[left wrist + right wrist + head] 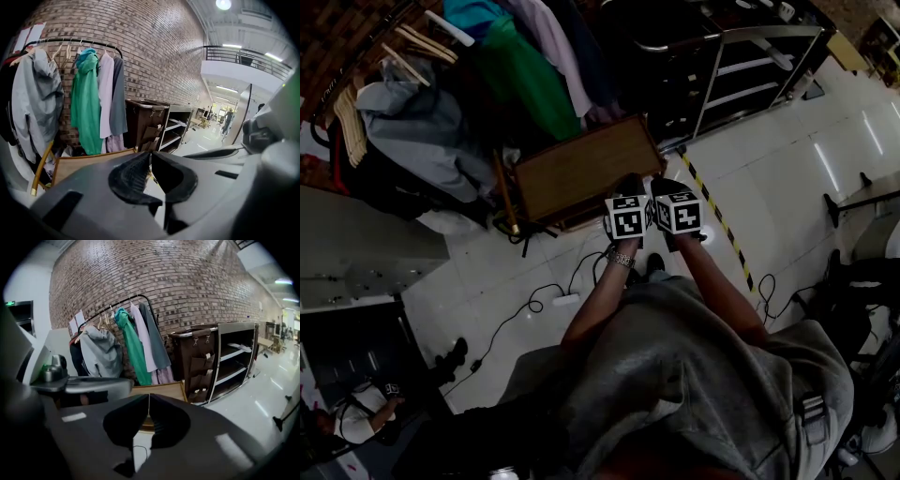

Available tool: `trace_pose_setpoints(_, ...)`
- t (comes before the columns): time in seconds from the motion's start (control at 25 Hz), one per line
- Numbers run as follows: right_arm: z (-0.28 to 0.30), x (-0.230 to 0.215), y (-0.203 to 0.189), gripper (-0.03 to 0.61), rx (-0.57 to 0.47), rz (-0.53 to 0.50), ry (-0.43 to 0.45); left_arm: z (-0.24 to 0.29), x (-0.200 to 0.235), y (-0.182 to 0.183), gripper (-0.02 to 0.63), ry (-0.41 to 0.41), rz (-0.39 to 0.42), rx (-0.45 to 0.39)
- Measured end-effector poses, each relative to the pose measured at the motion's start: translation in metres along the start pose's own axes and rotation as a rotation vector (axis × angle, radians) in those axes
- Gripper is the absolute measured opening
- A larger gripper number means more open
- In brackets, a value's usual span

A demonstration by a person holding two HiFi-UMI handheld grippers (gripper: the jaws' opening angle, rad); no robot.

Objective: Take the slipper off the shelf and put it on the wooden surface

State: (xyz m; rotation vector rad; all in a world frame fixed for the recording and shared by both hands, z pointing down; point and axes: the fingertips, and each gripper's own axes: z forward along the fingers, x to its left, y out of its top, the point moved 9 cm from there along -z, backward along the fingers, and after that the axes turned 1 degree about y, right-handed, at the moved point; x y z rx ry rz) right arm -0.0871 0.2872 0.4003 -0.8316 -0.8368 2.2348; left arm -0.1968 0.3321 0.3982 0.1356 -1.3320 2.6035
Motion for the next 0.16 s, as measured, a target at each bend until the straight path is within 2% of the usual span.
trace_pose_setpoints(0.16,-0.0123,-0.0006,-0.0013,0.005,-0.032,0.027,0.049,-0.0042,-0.0105,-0.0043,0.006,0.0,-0.001,-0.003)
